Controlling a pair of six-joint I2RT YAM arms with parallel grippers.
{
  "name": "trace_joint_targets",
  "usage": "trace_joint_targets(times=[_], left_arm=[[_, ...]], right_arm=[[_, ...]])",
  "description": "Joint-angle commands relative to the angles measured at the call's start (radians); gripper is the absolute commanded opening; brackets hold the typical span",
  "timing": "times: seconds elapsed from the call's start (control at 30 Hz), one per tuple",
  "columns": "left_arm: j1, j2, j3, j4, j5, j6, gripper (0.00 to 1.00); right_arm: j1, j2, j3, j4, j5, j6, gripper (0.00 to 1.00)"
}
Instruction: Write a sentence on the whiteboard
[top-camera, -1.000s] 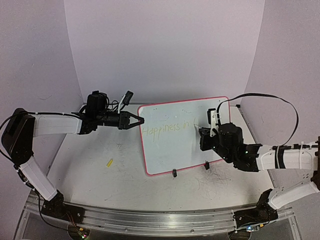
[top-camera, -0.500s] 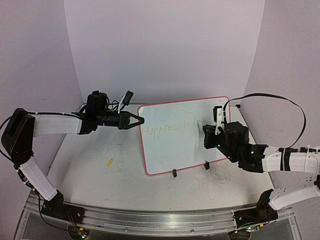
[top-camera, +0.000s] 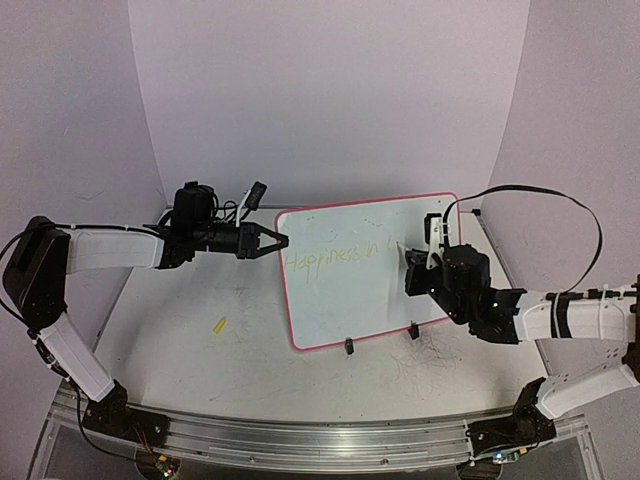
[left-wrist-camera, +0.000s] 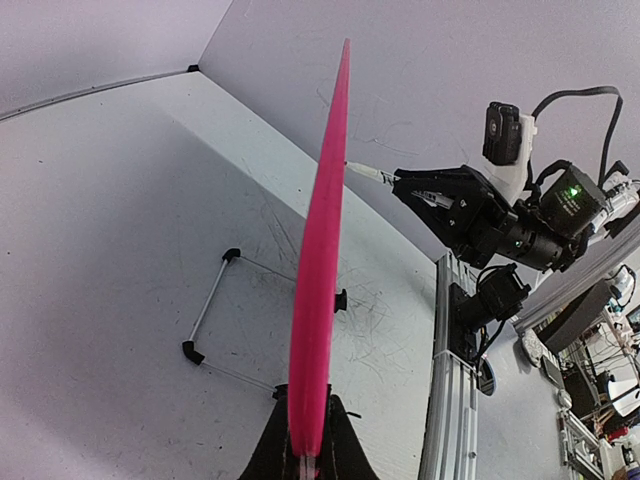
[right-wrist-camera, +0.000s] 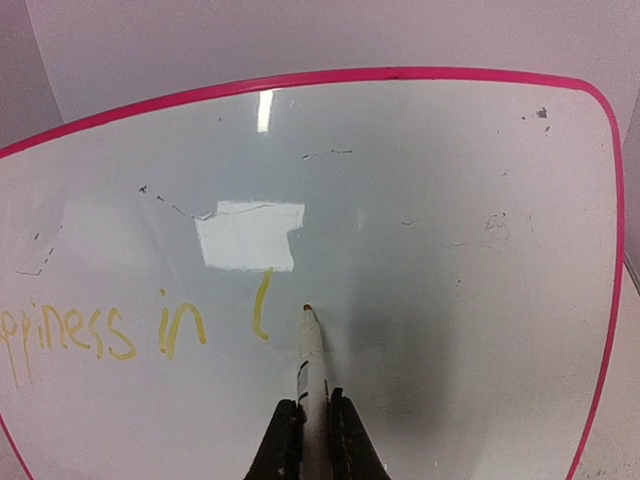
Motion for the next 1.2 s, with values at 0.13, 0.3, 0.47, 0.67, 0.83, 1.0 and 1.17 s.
trace_joint_targets(times=[0.13,0.3,0.47,0.67,0.83,1.0,1.17], left_arm=[[-0.005,-0.020,0.028,-0.054,-0.029,0.037,0.00],[-0.005,-0.021,0.027,-0.054,-0.031,0.038,0.00],[-0.005,-0.021,0.027,-0.055,-0.030,0.038,0.00],[-0.005,-0.020,0.029,-0.056,-0.032,0.038,0.00],[-0.006,-0.018,0.029,-0.056,-0.032,0.038,0.00],[-0.006,-0.016,0.029,-0.056,-0.032,0.038,0.00],[-0.008,-0.017,0.029,-0.056,-0.033,0.038,0.00]], right_arm=[[-0.007,0.019,0.002,0.074,0.015,-0.031,0.00],[-0.006,0.019,0.001,0.071,-0.032,-0.038,0.00],[-0.005,0.008,-0.008,0.035,-0.062,-0.017,0.00],[-0.004,-0.012,-0.030,-0.004,-0.076,0.013,0.00],[-0.003,-0.029,-0.047,-0.027,-0.068,0.027,0.00],[-0.004,-0.027,-0.042,-0.026,-0.027,0.027,0.00],[-0.005,-0.001,-0.016,0.018,-0.001,0.007,0.00]])
